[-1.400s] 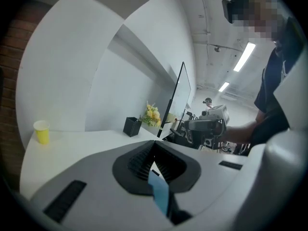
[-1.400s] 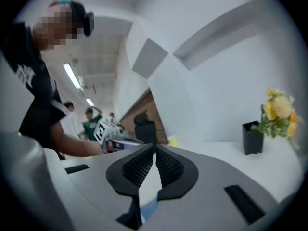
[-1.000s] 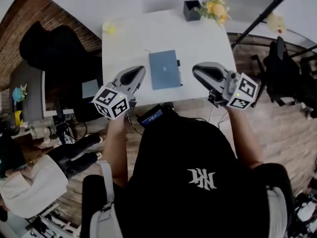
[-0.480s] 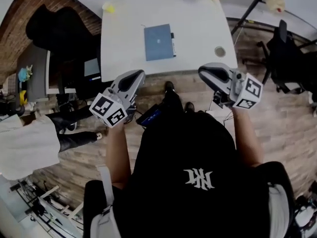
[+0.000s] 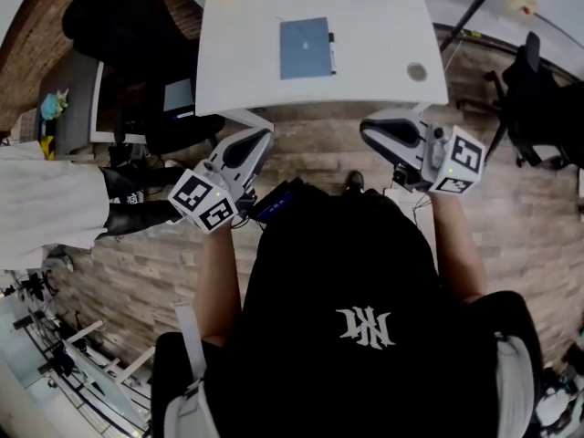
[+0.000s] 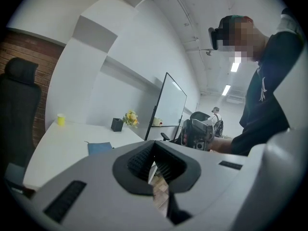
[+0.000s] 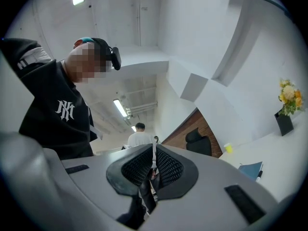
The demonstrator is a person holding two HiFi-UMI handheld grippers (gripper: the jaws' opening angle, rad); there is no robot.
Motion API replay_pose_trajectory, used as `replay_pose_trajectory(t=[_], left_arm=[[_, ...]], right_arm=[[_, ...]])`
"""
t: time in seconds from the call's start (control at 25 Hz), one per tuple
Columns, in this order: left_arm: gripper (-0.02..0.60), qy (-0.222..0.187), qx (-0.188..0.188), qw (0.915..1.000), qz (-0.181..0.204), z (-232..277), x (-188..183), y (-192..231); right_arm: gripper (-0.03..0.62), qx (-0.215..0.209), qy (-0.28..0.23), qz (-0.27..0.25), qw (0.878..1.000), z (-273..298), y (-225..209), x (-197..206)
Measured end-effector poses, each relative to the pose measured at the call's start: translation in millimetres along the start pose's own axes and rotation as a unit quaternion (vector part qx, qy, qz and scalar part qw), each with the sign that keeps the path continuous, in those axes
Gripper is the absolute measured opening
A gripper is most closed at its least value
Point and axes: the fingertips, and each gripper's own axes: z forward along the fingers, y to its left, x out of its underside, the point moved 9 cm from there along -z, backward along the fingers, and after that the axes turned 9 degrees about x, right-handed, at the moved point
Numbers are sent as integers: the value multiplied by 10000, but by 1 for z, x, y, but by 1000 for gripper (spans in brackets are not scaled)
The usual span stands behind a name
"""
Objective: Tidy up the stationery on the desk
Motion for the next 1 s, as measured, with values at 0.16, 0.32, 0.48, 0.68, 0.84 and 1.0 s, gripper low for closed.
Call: replay_pose_trajectory(t=[0.16, 0.32, 0.48, 0.68, 0.84, 1.0], left_arm=[[3, -34, 76, 10000, 11, -22, 8, -6], [3, -122, 73, 9999, -93, -62, 24, -19], [3, -170, 64, 9994, -295, -107, 50, -32], [3, -139, 157, 9988, -434, -160, 84, -40], [3, -217, 283, 9985, -407, -172, 96, -46], [3, -159, 526, 9980, -308, -162, 100, -53]], right_arm=[[46, -23, 159, 12, 9999, 9, 22, 12], [46, -74, 306, 48, 9995, 33, 57, 30], [46, -139, 471, 170, 9987, 60, 97, 58], [46, 54, 551, 141, 9984, 90, 143, 90], [46, 346, 682, 10, 9971, 90, 168, 102], [46, 824, 937, -271, 9918, 88, 176, 108]])
